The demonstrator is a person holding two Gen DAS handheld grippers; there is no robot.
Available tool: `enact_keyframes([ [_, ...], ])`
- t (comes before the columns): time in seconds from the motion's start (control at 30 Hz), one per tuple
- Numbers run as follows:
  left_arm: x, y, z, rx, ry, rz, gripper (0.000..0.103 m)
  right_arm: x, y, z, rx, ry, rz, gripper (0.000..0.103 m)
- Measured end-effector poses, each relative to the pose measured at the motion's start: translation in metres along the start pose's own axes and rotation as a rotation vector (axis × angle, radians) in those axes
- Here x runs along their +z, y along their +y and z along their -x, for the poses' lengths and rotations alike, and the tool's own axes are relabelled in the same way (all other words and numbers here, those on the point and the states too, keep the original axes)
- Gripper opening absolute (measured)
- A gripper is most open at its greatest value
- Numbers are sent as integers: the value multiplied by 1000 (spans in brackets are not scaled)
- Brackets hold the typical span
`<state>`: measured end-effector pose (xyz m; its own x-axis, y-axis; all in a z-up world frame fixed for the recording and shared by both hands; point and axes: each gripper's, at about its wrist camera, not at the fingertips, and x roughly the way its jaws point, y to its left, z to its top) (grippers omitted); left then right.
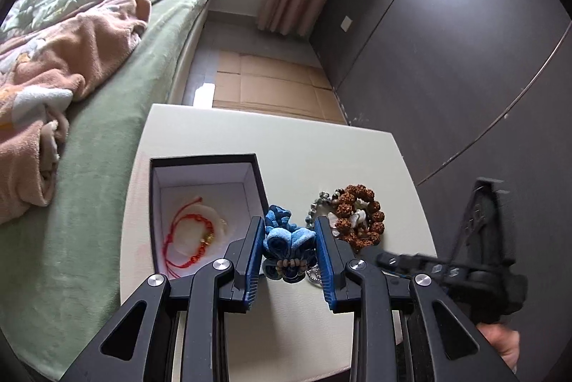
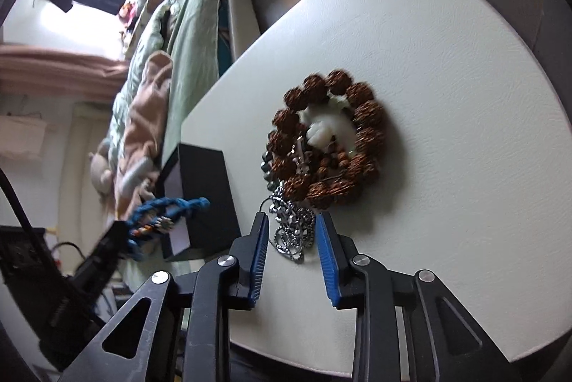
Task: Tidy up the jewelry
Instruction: 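Carry blue bracelet into box with left tool while right tool grasps silver charm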
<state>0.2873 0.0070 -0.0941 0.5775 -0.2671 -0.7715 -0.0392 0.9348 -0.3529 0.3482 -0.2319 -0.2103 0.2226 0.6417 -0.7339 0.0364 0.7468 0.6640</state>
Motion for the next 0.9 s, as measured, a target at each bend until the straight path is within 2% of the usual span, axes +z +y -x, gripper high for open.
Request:
enact_keyframes([
  [0.23, -2, 12, 10, -14, -30, 32, 30, -6, 6, -24, -66, 47, 22, 28],
  [0.37, -4, 17, 12, -13, -32, 42, 30, -5, 9, -34, -69, 68, 27, 7],
  [0.53, -6, 26, 8, 3, -20, 50, 30, -8, 12, -25, -55, 36, 29, 4],
  [0.9, 4, 43, 6, 47, -36, 69, 30, -9, 45, 6, 129, -75, 86, 4],
])
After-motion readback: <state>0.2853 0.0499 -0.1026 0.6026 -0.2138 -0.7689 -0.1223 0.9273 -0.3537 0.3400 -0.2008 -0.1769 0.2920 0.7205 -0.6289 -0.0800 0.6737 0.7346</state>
